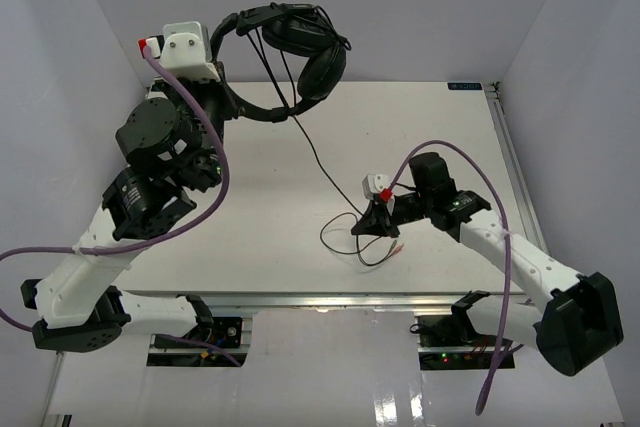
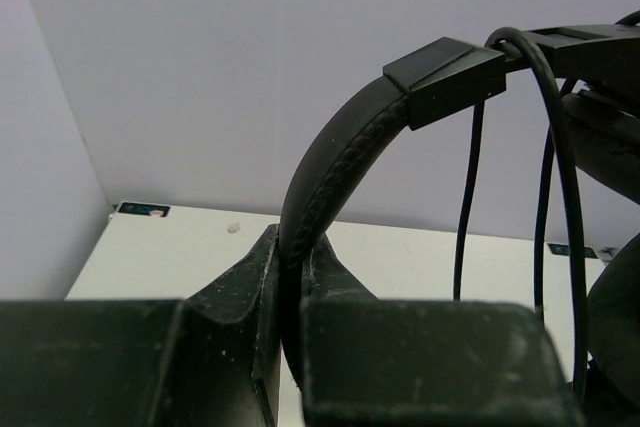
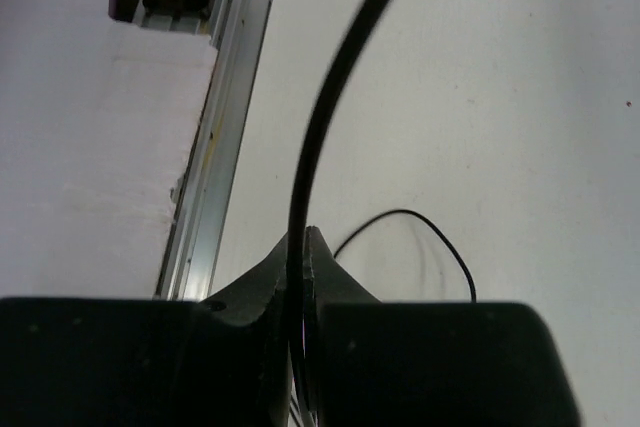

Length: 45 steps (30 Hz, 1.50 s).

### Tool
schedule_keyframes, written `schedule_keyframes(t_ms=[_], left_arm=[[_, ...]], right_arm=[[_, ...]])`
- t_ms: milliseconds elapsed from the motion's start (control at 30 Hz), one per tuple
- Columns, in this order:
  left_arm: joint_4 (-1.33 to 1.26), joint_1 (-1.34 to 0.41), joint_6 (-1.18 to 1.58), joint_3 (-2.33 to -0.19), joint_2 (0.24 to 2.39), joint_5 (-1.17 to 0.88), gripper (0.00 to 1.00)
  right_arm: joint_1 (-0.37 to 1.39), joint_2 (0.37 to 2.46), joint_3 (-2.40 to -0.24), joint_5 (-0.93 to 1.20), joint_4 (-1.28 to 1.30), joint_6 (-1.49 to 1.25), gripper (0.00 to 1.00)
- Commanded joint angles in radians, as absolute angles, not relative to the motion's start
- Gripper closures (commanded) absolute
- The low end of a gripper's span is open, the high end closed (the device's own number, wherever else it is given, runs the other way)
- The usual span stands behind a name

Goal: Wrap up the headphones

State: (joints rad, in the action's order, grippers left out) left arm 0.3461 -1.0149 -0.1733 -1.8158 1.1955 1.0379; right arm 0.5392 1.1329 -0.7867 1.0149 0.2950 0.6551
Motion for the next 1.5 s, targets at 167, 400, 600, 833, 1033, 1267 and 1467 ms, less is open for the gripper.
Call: schedule_keyframes(t_ms=[167, 400, 600, 833, 1033, 1267, 1467], left_arm=[[0.078, -0.983, -0.374, -1.732, 1.163, 1.130, 1.00], [0.117, -0.933, -0.344, -1.712, 1.181, 1.122, 1.00], [0.434, -0.727, -0.038, -1.756, 1.271, 0.932, 1.00], [0.542, -0.609, 0.147, -1.630, 1.321, 0.745, 1.00], [0.541, -0.609, 0.182, -1.450, 1.300, 0.588, 1.00], [0.520, -0.622, 0.157, -1.257, 1.245, 0.322, 1.00], [0.502, -0.724, 0.134, -1.144, 1.215, 0.218, 1.00]], right_arm=[[0.546, 0.970, -1.182, 0.795, 0.959, 1.146, 0.92], [0.567, 0.933, -1.427, 0.745, 1.130, 1.221, 0.92], [0.568, 0.956, -1.682, 0.760, 1.160, 1.168, 0.92], [0.567, 0.973, -1.824, 0.665, 0.980, 1.089, 0.92], [0.568, 0.927, -1.677, 0.559, 0.694, 1.034, 0.92], [0.568, 0.997, -1.633, 0.467, 0.484, 0.985, 0.92], [0.568, 1.111, -1.673, 0.477, 0.440, 0.945, 0.92]])
